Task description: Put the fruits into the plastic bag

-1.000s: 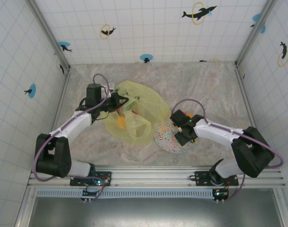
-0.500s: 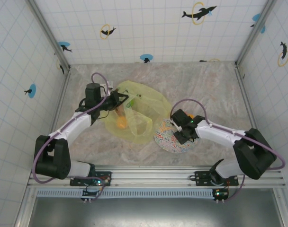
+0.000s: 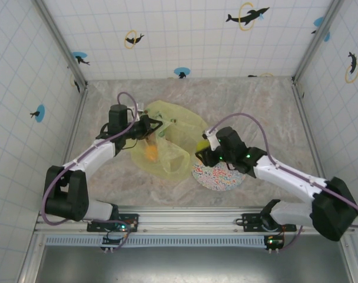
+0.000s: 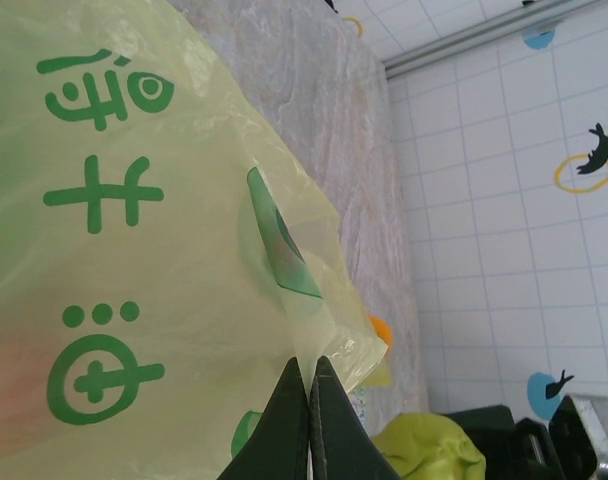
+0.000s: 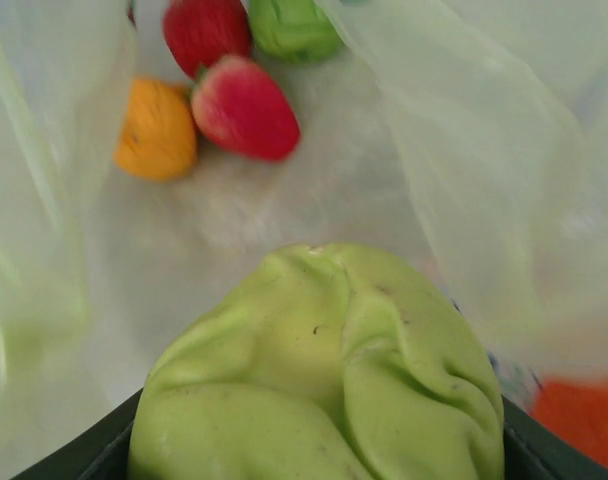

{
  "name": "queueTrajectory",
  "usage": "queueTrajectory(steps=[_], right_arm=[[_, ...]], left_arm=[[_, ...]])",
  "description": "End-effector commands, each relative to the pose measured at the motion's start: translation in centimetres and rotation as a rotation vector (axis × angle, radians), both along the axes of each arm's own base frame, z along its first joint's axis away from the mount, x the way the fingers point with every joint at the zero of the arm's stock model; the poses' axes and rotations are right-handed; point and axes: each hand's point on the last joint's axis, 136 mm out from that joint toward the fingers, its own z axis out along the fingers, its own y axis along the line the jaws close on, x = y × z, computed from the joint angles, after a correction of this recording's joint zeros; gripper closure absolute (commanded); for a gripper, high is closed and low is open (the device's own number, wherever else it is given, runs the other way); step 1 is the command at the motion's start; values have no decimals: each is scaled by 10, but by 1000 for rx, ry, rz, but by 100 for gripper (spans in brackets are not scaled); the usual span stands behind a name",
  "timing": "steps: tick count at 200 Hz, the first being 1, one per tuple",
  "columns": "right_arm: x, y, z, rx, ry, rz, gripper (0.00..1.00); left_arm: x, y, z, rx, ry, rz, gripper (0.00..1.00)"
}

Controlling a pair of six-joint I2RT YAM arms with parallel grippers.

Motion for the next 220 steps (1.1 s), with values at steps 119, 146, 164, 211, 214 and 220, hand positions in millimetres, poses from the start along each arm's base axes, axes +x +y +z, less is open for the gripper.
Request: queueTrajectory(steps=[119,146,164,211,214,220], right_arm=[[97,121,-20,284,-92,-181,61],[119,124,-27,251,-113,-256,60],[127,127,-29,283,-126,-288,60],[153,131,-37,340,-132,-397,54],[154,132,-38,342,-126,-400,53],[157,134,-40,348,-116,-410,52]], left_arm=[[-18,-6,23,-44,-51,-52,100],[-18,-6,26,-47,-67,-57,100],[-16,-6,26,-42,-72,-60,100],[-7,-9,29,-44,-80,-57,100],[-7,-9,29,-45,-79,-57,100],[-6,-9,29,-46,-79,-57,100]])
